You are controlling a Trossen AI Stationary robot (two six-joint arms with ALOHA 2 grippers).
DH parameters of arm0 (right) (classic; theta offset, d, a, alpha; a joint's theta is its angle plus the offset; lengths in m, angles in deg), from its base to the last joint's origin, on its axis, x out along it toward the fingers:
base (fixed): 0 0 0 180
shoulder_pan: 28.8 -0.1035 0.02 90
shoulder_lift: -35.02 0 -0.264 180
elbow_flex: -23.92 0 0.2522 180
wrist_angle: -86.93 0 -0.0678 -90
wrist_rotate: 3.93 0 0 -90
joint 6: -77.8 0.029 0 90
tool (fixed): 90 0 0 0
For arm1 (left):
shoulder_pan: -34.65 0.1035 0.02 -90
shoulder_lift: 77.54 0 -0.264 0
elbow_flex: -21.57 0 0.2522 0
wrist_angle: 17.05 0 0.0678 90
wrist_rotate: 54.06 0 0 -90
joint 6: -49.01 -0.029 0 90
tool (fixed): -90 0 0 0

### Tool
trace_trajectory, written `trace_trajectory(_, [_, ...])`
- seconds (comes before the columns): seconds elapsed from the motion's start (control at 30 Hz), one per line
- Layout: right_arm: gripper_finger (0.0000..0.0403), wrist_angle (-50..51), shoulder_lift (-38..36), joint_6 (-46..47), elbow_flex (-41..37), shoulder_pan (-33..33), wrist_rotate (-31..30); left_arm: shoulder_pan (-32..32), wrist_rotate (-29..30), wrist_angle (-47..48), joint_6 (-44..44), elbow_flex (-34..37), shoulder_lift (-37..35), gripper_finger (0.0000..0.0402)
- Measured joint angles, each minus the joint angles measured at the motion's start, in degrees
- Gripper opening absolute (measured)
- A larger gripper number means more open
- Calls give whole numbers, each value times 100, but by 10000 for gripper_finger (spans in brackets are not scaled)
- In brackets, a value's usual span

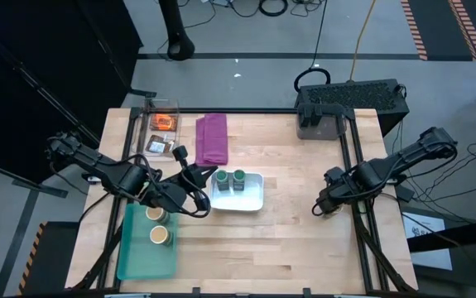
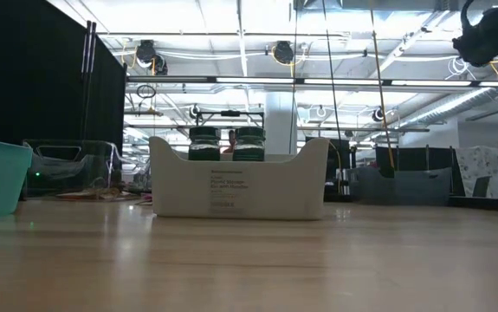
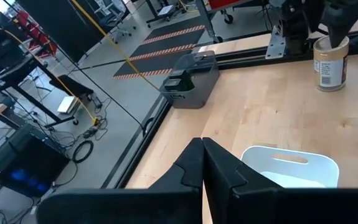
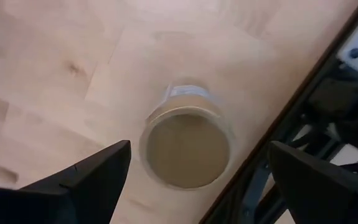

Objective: Sort spices by type
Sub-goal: Put the brown seasoning bottle into the blue bin

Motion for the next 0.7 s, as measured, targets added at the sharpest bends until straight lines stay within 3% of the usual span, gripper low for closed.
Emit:
trace_trajectory(0.37, [361,-265,25,27,-187,0,102,0,-133,1,13,0,2,6])
trace_trajectory(0.7, [359,-1656,30,53,-1059,-2,332,-7,-140,1,15,0,2,6])
